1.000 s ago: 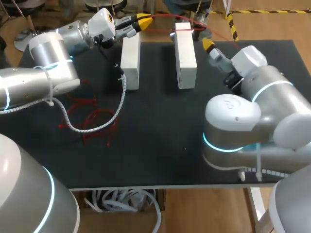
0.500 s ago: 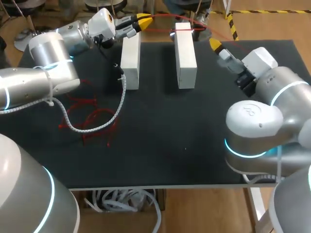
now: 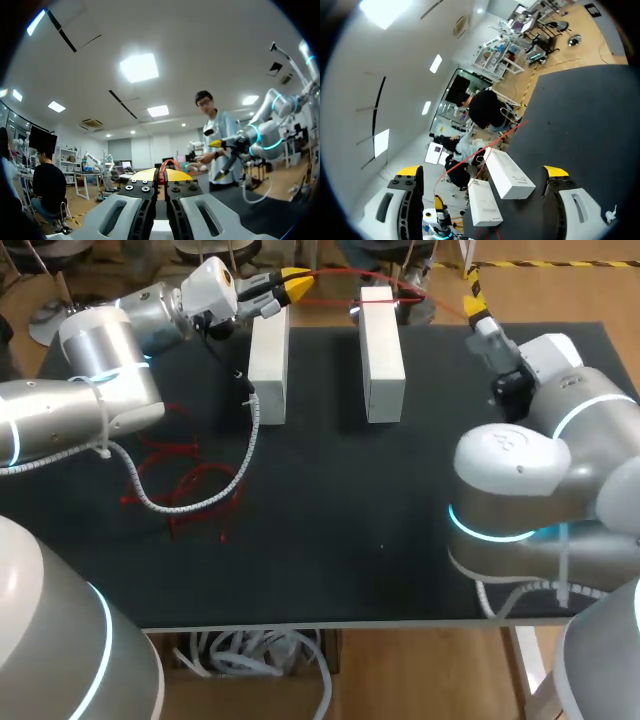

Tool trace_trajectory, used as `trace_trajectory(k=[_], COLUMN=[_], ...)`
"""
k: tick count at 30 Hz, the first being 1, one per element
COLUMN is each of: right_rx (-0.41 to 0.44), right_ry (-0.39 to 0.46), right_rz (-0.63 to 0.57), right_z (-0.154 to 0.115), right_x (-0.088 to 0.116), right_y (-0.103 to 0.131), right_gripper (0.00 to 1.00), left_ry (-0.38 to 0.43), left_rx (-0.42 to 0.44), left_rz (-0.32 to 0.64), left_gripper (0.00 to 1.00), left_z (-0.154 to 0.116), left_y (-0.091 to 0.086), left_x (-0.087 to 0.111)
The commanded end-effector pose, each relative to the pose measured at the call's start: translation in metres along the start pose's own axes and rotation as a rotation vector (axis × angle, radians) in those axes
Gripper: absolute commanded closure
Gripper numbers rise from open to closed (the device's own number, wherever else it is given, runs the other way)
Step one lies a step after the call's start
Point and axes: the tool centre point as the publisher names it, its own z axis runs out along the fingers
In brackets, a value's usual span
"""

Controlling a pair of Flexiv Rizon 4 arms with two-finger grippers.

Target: Grab the tape and strap the tape.

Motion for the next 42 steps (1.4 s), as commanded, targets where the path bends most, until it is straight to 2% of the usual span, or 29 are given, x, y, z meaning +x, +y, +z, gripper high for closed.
trace_trajectory(k=[1, 5, 10, 12, 30, 33, 37, 42], right_rx=[-0.283, -0.363, -0.426, -0.405, -0.405, -0.325, -0.299, -0.272], right_ry=[-0.106, -0.046, -0.055, -0.054, -0.054, -0.094, -0.082, 0.0], right_rz=[0.273, 0.359, 0.428, 0.398, 0.398, 0.458, 0.523, 0.575], right_z=[0.006, 0.015, 0.027, 0.028, 0.028, 0.028, 0.038, 0.048], right_x=[0.006, 0.002, -0.001, -0.001, -0.001, -0.003, -0.001, 0.004], right_y=[-0.017, -0.021, -0.022, -0.023, -0.023, -0.024, -0.022, -0.015], right_gripper=[0.0, 0.0, 0.0, 0.0, 0.0, 0.0, 0.0, 0.0], left_ry=[-0.001, -0.001, -0.001, -0.001, -0.001, -0.001, -0.001, -0.001], left_rx=[0.002, 0.002, 0.002, 0.002, 0.002, 0.002, 0.002, 0.002], left_rz=[0.002, 0.002, 0.002, 0.002, 0.002, 0.002, 0.002, 0.002], left_gripper=[1.0, 1.0, 1.0, 1.0, 1.0, 1.0, 1.0, 1.0], left_z=[0.0, 0.0, 0.0, 0.0, 0.0, 0.0, 0.0, 0.0], left_y=[0.001, 0.001, 0.001, 0.001, 0.001, 0.001, 0.001, 0.001], left_x=[0.0, 0.0, 0.0, 0.0, 0.0, 0.0, 0.0, 0.0])
